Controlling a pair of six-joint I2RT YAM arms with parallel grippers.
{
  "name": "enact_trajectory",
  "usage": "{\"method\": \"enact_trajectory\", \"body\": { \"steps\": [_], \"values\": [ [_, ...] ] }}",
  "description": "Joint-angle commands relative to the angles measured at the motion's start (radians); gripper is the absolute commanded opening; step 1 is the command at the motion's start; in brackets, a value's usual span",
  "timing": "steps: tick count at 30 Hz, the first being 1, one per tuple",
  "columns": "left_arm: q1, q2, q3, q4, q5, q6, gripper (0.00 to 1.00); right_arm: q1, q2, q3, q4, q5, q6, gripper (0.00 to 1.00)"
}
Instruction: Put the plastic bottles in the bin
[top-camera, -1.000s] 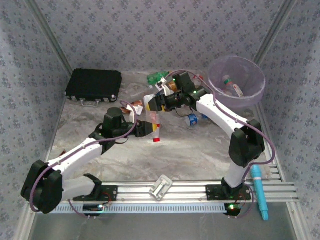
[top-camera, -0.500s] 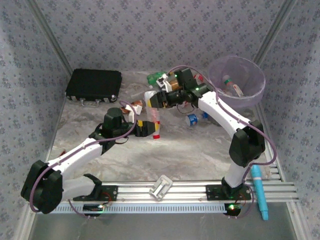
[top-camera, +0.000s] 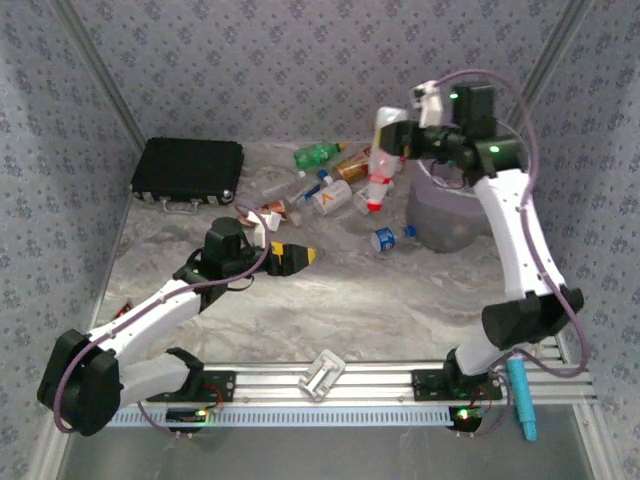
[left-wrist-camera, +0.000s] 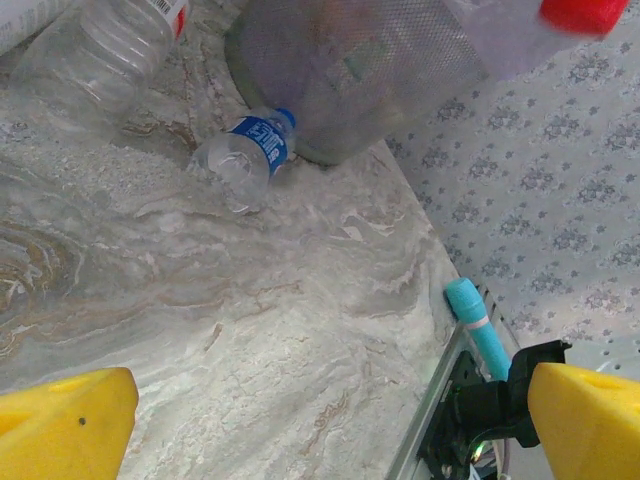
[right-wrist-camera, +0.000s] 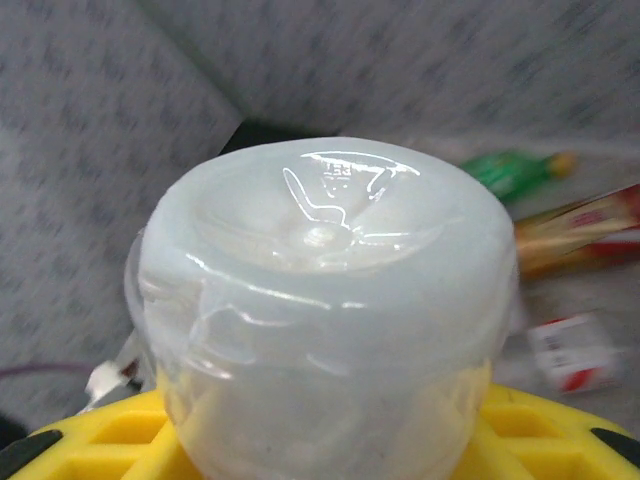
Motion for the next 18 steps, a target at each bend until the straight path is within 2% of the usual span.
{"method": "enact_trajectory", "body": {
  "steps": [1,4,8,14,18],
  "values": [
    [0.008,-0.015,-0.010,-0.003,-0.005,0.024,1.00,-0.092,-0.048,0.044,-0.001,0.141,0.011,0.51],
    [0.008,-0.018,-0.010,-0.018,-0.005,0.025,1.00,-0.185,-0.048,0.071,0.020,0.211,0.027,0.51],
    [0.008,-0.031,-0.016,-0.029,-0.010,0.026,1.00,-0.259,-0.020,0.105,0.035,0.324,0.042,0.51],
    [0.008,-0.048,-0.020,-0.044,-0.021,0.025,1.00,-0.290,0.058,0.141,0.011,0.516,-0.015,0.51],
    [0.007,-0.056,-0.021,-0.059,-0.032,0.026,1.00,-0.303,0.124,0.129,0.037,0.522,-0.027,0.50]
  ]
}}
